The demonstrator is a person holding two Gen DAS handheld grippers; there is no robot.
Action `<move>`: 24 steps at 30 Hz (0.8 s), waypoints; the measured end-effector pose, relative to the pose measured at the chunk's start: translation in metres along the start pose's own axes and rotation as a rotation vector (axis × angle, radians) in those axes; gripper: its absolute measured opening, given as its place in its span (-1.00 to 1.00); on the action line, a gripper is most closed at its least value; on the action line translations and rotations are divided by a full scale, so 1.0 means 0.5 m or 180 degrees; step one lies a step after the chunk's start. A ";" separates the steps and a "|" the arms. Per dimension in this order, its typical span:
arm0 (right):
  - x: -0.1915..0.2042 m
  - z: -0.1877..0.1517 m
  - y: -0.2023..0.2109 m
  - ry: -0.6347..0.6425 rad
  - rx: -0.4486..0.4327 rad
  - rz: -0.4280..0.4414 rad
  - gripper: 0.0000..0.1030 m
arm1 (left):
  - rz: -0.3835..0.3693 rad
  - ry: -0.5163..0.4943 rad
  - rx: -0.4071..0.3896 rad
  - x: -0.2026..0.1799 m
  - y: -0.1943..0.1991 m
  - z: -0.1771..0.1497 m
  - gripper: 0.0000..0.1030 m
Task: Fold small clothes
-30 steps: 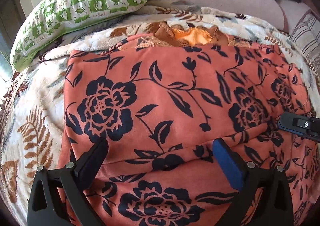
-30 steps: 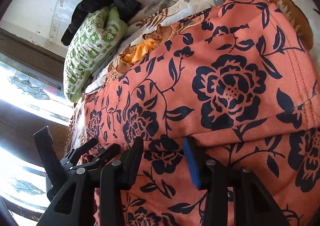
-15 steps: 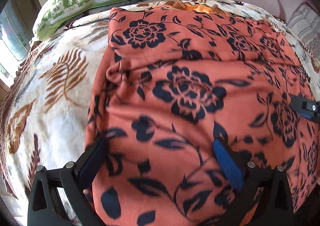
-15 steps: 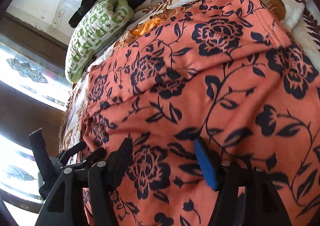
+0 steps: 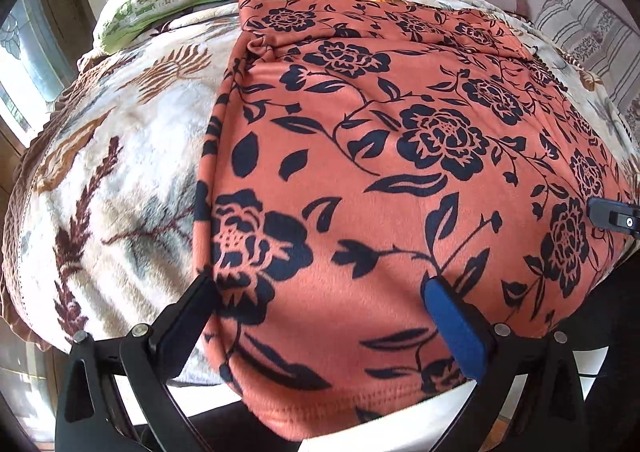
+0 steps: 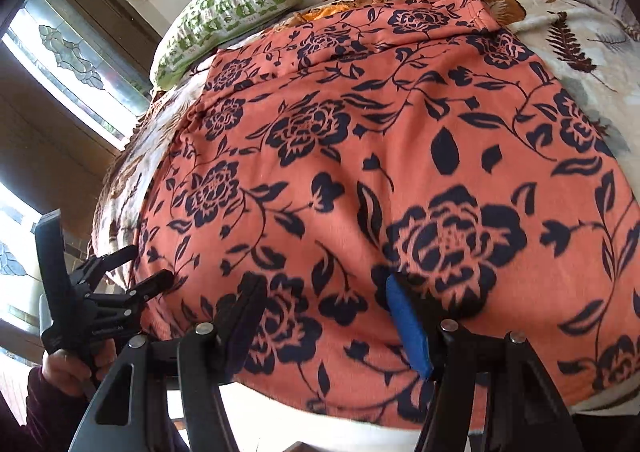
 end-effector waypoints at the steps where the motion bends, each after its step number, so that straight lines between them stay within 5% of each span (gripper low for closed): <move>1: -0.006 -0.009 0.012 -0.0047 0.0061 0.0057 0.27 | -0.0036 0.0107 -0.0017 0.010 0.014 -0.004 1.00; 3: -0.025 -0.006 0.044 -0.0199 0.0103 0.0168 0.27 | -0.0165 0.0361 -0.0108 0.041 0.041 0.005 1.00; 6: -0.082 0.046 0.124 -0.0408 -0.0248 0.0096 0.30 | -0.0074 0.0666 -0.0144 0.109 0.069 0.017 1.00; 13: -0.263 0.128 0.196 -0.1049 -0.0371 -0.0094 0.31 | -0.0055 0.0974 0.0279 0.195 0.030 0.020 1.00; 17: -0.327 0.143 0.195 -0.1388 -0.0393 0.0037 0.31 | -0.0409 0.1065 0.0358 0.173 0.007 0.021 1.00; 21: -0.349 0.141 0.175 -0.1507 -0.0385 0.0081 0.31 | -0.0561 0.0910 0.0417 0.132 -0.005 0.008 0.57; 24: -0.358 0.135 0.160 -0.1582 -0.0349 0.0082 0.31 | -0.0406 0.0796 0.0384 0.124 -0.005 0.009 0.34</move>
Point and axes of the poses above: each gripper's, at about its wrist camera, not at the fingertips, and y roughly against the way its jaws point, x to its left, z to its top, the point moved 7 cm from there along -y, roughly the way its jaws point
